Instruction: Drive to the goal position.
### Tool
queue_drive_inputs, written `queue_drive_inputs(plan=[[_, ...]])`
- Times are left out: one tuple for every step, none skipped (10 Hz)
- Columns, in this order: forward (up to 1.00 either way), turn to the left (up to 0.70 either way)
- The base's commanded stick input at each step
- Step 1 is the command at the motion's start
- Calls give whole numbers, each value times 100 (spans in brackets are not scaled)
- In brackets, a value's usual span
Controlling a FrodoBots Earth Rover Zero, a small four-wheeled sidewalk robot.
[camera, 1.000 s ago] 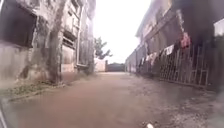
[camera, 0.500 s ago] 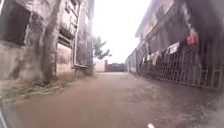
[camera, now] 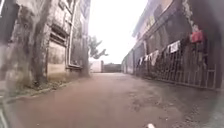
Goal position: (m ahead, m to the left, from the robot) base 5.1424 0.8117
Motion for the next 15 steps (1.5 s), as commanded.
queue_drive_inputs(plan=[[70, -7], [70, -8], [70, -24], [70, -28], [70, -28], [70, -19], [70, -8], [70, 0], [70, 0], [70, -16], [70, -23], [70, -28], [70, -28], [70, -7], [70, -22]])
